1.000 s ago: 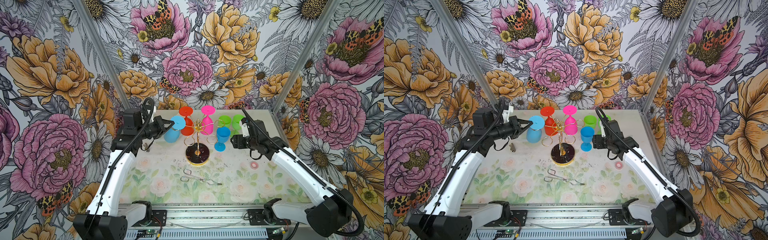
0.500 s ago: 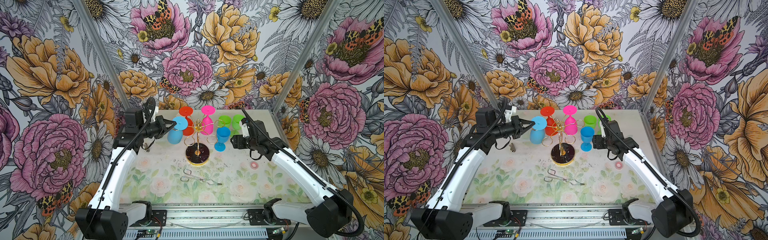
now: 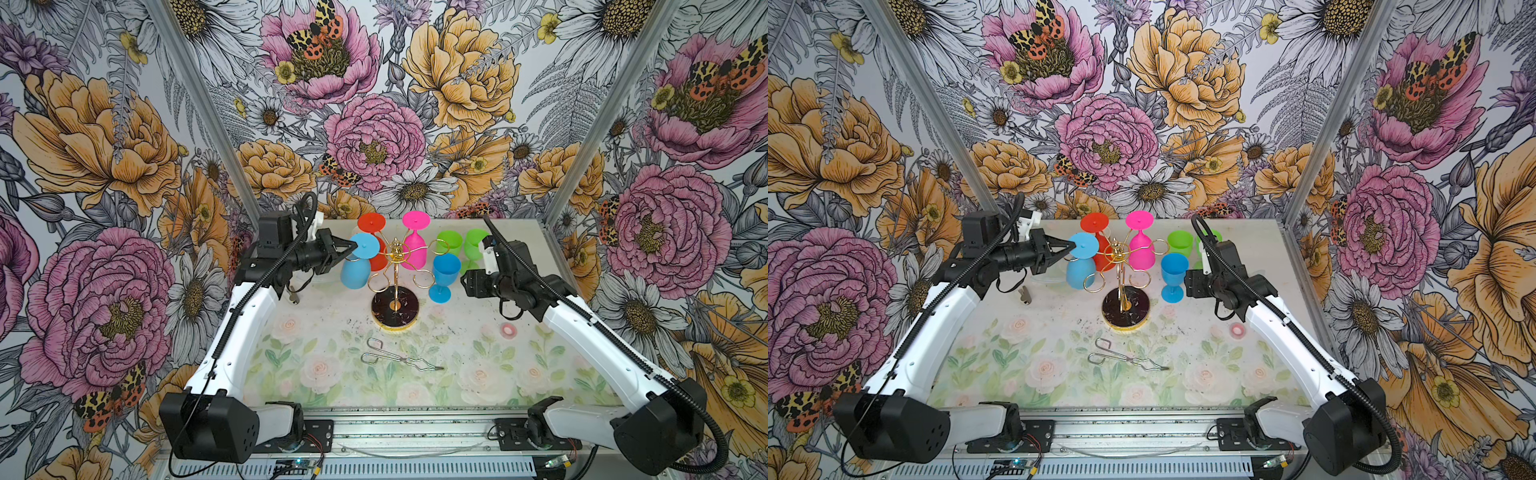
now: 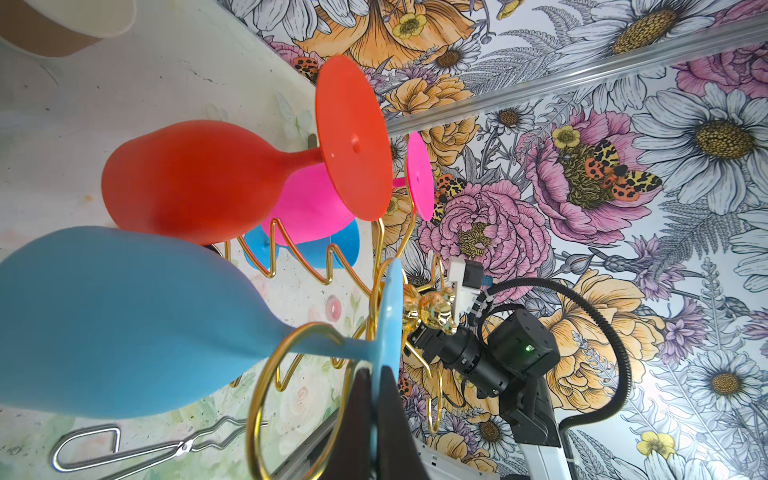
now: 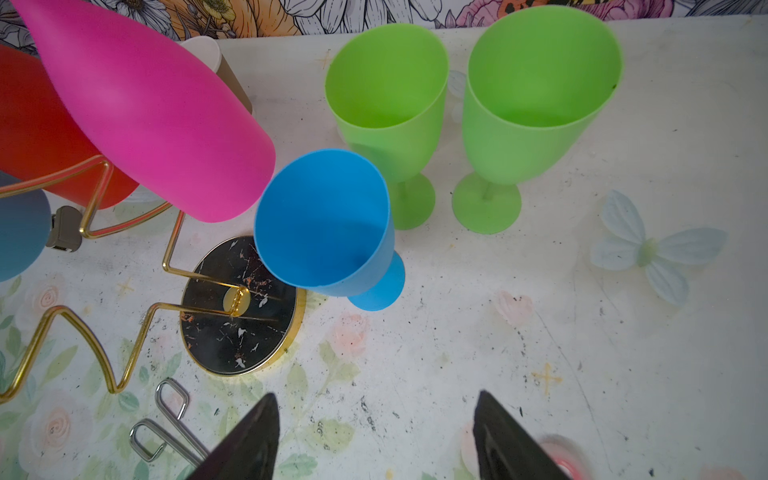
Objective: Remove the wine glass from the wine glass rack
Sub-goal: 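Pull the blue glass off the rack hook with the left gripper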
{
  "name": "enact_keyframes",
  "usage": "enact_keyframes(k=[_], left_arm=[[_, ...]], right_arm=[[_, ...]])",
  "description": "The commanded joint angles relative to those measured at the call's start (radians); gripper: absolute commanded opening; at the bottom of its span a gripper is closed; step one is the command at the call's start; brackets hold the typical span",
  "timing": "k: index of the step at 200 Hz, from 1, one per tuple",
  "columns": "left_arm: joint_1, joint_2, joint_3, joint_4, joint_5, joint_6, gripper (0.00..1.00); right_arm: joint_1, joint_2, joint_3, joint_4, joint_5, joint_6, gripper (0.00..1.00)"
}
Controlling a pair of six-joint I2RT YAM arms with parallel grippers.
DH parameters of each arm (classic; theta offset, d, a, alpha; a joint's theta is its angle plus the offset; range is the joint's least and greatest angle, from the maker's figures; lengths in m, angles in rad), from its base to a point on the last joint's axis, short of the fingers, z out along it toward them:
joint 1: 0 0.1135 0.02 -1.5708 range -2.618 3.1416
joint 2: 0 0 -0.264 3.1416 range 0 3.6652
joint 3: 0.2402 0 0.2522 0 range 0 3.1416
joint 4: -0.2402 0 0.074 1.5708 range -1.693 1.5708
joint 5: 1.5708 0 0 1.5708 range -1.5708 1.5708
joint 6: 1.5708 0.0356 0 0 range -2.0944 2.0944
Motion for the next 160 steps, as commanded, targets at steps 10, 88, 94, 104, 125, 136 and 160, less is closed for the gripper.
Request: enact_keyframes(k=[10, 88, 94, 104, 125, 136, 160], left_arm=[[-0.006, 0.013, 0.045, 0.058, 0.052, -0.011, 0.00], [0.016, 0.050, 0.036, 0.139, 0.071, -0.059, 0.00], [0.019, 0.050, 0.035, 0.143, 0.070, -0.063, 0.00], [0.026, 0.046, 0.035, 0.148, 0.070, -0.066, 0.00], [0.036, 0.037, 0.031, 0.155, 0.072, -0.071, 0.00], [0.044, 0.032, 0.027, 0.154, 0.076, -0.072, 0.00], [0.061, 0.016, 0.013, 0.154, 0.079, -0.074, 0.00]], right_arm=[[-0.001, -0.026, -0.006, 0.025, -0.007, 0.006, 0.75], [0.000, -0.025, -0.007, 0.030, -0.011, 0.007, 0.75], [-0.001, -0.027, -0.009, 0.030, -0.011, 0.007, 0.75], [-0.001, -0.028, -0.011, 0.030, -0.010, 0.007, 0.75], [-0.001, -0.026, -0.013, 0.030, -0.010, 0.009, 0.75], [-0.001, -0.025, -0.014, 0.033, -0.011, 0.009, 0.75], [-0.001, -0.022, -0.015, 0.036, -0.017, 0.011, 0.75]])
